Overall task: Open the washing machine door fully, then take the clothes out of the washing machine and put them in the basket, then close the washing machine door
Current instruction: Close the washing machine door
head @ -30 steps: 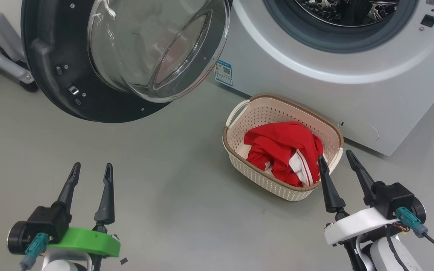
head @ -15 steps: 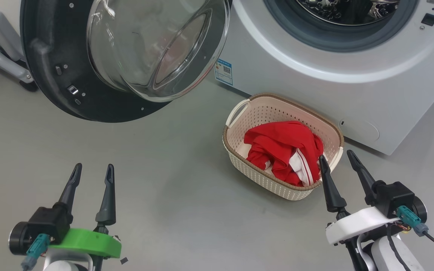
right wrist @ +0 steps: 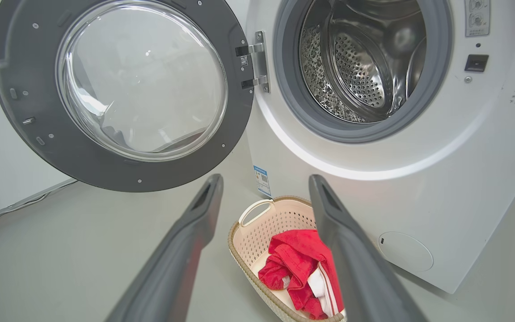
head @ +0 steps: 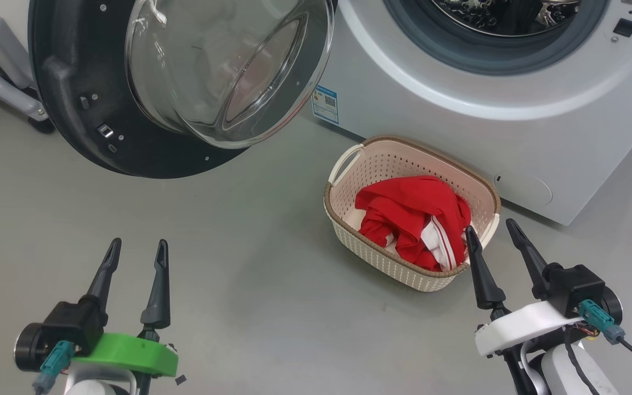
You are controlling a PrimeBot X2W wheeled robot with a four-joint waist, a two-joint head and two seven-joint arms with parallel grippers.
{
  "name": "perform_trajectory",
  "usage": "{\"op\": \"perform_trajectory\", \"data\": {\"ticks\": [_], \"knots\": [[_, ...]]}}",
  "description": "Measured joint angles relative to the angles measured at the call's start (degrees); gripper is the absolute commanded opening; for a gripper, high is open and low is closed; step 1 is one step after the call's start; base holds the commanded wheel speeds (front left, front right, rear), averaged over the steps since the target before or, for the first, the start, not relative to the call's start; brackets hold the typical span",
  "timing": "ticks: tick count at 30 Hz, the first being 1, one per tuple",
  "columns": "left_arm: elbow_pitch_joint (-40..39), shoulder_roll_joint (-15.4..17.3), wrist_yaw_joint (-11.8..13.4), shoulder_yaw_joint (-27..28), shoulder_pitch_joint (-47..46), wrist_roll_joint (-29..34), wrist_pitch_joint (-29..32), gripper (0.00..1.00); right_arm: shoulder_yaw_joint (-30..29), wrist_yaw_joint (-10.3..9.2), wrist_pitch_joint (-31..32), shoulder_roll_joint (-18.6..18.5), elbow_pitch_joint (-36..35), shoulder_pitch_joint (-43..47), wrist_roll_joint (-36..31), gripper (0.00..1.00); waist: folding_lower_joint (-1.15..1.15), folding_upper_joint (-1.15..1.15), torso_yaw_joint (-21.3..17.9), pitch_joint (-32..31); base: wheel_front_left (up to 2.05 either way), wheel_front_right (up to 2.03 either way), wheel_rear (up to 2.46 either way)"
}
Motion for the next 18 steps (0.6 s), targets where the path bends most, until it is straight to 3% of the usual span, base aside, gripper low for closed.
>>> {"op": "perform_trajectory", "data": {"ticks": [15, 16, 18], "knots": [[-0.01, 0.00, 0.00, -0.07, -0.01, 0.00, 0.00, 1.00, -0.57, 0.00, 0.00, 0.00, 0.00, -0.01, 0.00, 1.00, 0.00, 0.00, -0.01, 0.37, 0.00, 0.00, 0.00], [-0.01, 0.00, 0.00, -0.12, -0.01, 0.00, 0.00, 0.61, -0.63, 0.00, 0.00, 0.00, 0.00, -0.01, 0.00, 1.00, 0.00, 0.00, 0.00, 0.42, 0.00, 0.00, 0.00], [-0.01, 0.00, -0.01, -0.27, -0.01, 0.00, 0.00, 0.00, -0.66, 0.00, 0.00, 0.00, 0.00, -0.01, 0.00, 1.00, 0.00, 0.00, 0.00, 0.55, 0.00, 0.00, 0.00]]}}
